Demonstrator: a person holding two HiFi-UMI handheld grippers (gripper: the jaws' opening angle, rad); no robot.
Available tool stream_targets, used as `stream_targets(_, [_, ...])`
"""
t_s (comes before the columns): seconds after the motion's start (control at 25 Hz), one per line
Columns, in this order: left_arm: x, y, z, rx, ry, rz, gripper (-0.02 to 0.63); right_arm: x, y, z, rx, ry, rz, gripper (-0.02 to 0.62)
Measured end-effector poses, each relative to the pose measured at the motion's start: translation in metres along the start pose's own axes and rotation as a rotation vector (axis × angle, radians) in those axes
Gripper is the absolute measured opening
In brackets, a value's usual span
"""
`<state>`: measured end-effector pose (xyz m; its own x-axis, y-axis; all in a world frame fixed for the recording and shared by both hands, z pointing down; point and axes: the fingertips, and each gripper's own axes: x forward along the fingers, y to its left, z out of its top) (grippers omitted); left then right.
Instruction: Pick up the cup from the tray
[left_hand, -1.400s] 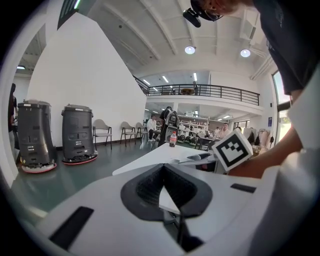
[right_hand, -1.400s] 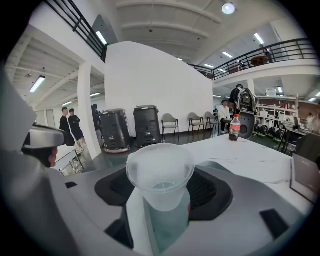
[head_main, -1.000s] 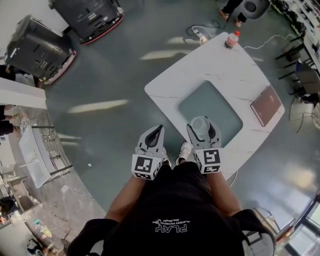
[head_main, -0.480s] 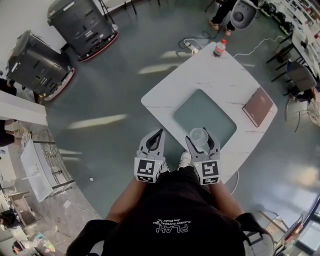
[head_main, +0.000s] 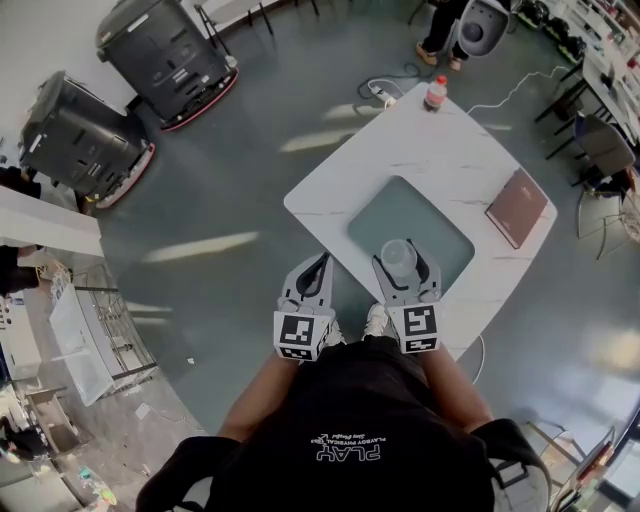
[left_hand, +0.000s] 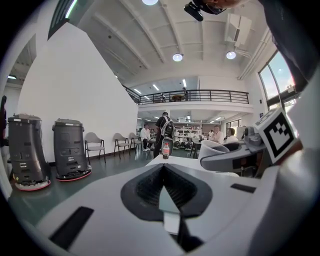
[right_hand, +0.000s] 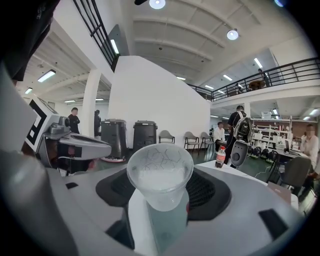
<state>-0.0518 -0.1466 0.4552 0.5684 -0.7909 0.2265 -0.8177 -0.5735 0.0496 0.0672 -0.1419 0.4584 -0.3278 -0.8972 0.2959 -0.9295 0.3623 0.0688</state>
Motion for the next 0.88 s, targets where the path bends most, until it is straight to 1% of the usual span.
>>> stream_targets(0.24, [-0.003,-0.001,-0.002,0.005,0.008,0.018,0.002,0.001,0.001,0.003,-0.012,0.001,0.005,0.291])
stream_targets(0.4, [-0.002,-0.002,0.006,0.011,-0.014,0.02,0.002,0.001,0.0,0.004,-0.014,0.004,0.01,0.285])
stream_targets(0.68, [-0.003,-0.003,0.002,0.007,0.003,0.015,0.002,0.001,0.0,0.004,-0.008,-0.004,0.018,0.285])
stream_targets(0.88, [-0.001,-0.004,0.012,0.011,-0.021,0.014,0.002,0.001,0.0,0.004,-0.006,-0.006,0.019,0.285])
